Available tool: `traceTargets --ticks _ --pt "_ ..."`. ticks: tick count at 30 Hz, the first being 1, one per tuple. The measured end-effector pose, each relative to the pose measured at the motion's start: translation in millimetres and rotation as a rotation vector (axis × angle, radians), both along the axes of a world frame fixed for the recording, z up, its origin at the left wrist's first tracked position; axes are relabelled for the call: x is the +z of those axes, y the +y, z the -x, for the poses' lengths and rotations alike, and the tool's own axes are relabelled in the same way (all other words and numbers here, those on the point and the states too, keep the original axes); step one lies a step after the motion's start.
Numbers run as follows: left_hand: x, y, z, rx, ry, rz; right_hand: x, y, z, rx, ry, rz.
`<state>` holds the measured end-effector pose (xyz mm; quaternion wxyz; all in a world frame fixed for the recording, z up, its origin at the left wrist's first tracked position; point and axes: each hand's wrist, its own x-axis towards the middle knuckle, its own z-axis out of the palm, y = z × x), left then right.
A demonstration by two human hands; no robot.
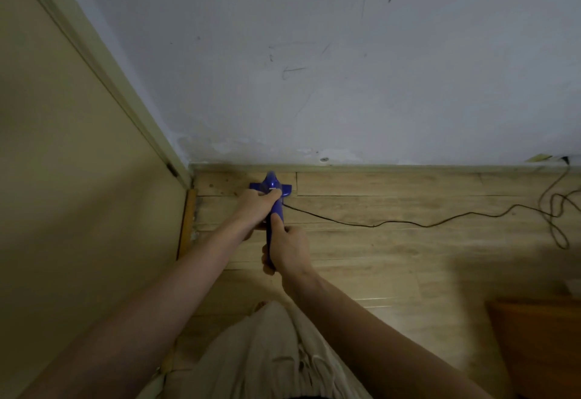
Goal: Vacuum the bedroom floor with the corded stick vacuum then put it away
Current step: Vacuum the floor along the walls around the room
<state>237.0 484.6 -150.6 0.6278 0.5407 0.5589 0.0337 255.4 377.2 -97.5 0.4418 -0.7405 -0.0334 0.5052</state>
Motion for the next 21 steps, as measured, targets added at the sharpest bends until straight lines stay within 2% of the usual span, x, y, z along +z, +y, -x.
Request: traceTargets --ticks 8,21 --pt "-7 1 -2 -0.001 0.030 -0.014 -13 6 5 0.000 -0.015 0.055" --pt "5 -3 7 0.006 0.058 0.039 11 -11 -3 0.088 -0.013 0.016"
